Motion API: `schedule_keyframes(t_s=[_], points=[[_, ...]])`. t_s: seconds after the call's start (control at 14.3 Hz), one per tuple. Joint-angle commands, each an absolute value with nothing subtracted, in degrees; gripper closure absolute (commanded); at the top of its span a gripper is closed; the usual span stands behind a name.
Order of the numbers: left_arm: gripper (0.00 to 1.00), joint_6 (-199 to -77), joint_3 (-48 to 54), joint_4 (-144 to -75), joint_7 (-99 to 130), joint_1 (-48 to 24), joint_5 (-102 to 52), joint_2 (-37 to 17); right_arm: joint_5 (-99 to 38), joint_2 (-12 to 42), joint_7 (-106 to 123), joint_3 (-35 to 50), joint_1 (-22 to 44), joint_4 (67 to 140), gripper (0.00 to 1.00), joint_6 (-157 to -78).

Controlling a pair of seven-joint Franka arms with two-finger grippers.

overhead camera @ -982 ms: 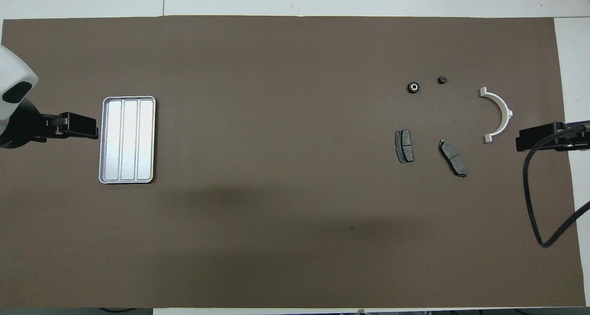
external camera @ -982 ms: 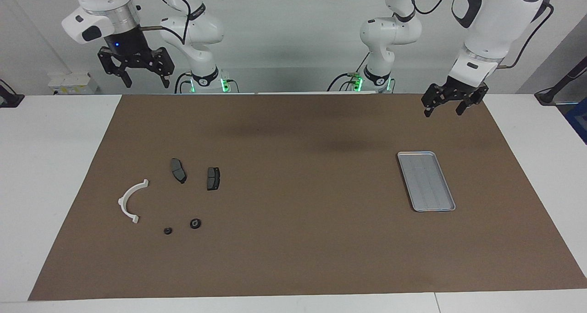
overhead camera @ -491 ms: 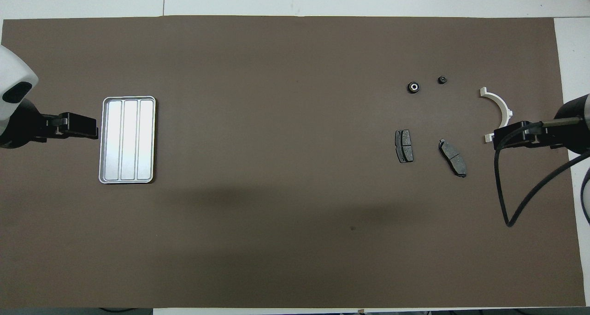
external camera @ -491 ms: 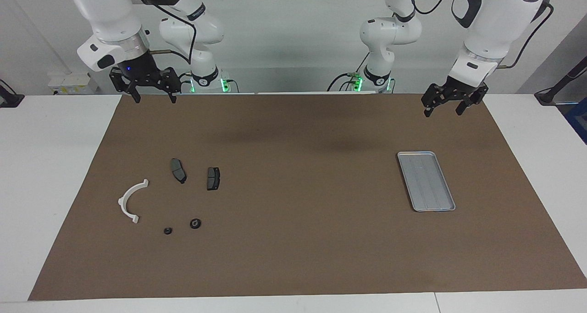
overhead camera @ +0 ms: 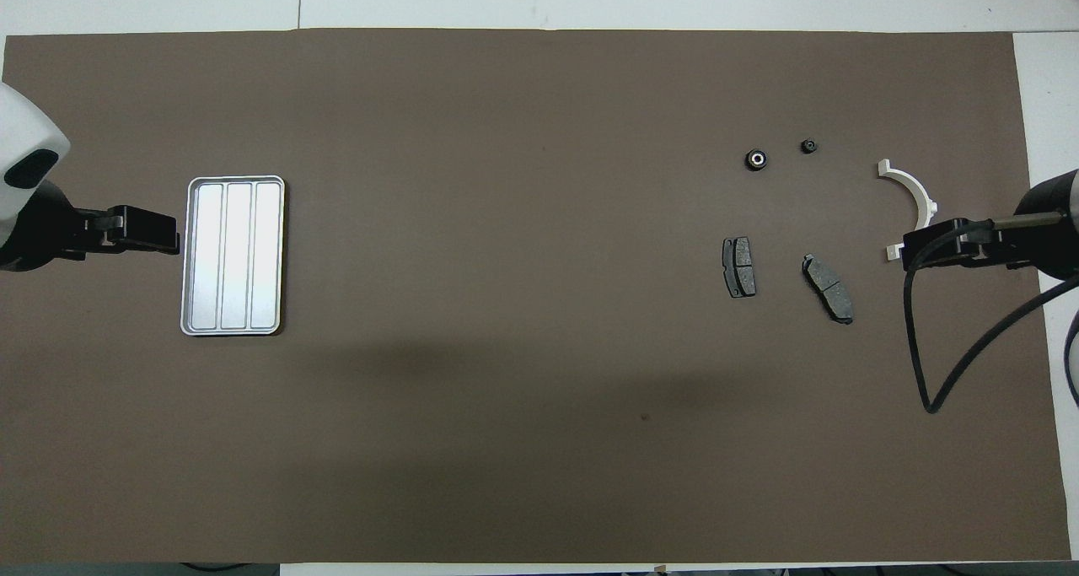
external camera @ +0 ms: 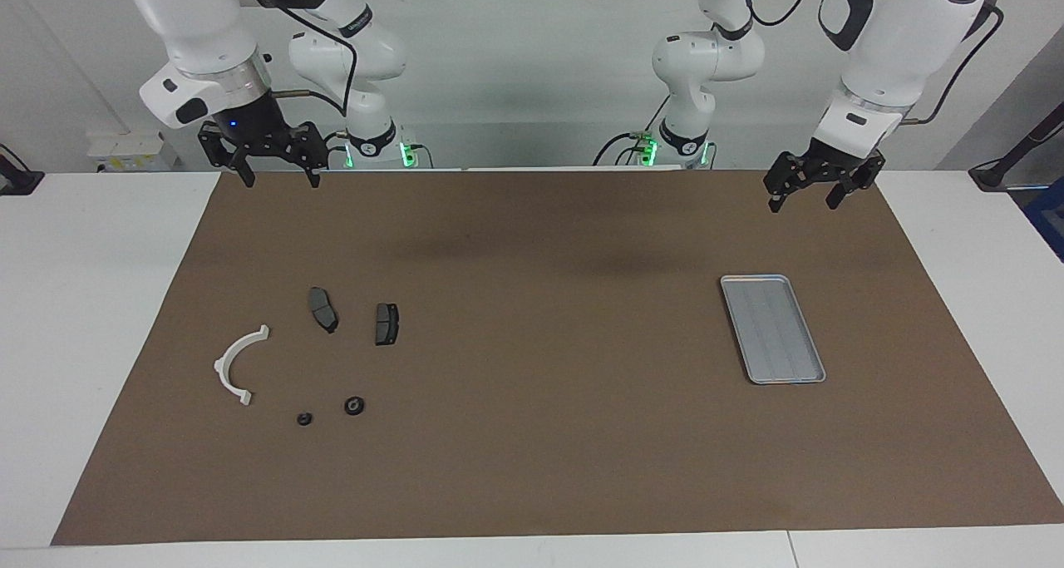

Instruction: Place bearing gear from tray to pile

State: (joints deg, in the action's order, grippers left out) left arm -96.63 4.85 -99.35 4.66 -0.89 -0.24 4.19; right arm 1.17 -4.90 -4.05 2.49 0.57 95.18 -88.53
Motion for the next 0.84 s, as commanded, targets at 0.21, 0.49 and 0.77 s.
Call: schedule_keyframes(t_s=[0.21, 0.49, 0.77], points=[[0.00, -96.1, 4.8, -100.5, 4.3, -0.6, -0.7, 5.7, 0.4, -5.8, -5.3, 2.8, 0.4, 95.6, 0.00, -89.3], [0.00, -96.1, 4.8, -100.6, 4.3, -0.6, -0.7, 5.7, 0.4, -5.9, -5.7, 2.8, 0.4, 95.7, 0.00, -89.5], [0.00, -96.1, 4.8, -100.6, 4.3, -0.6, -0.7, 5.7, 0.3, -5.9, -5.7, 2.8, 0.4, 95.7, 0.00, -89.6]])
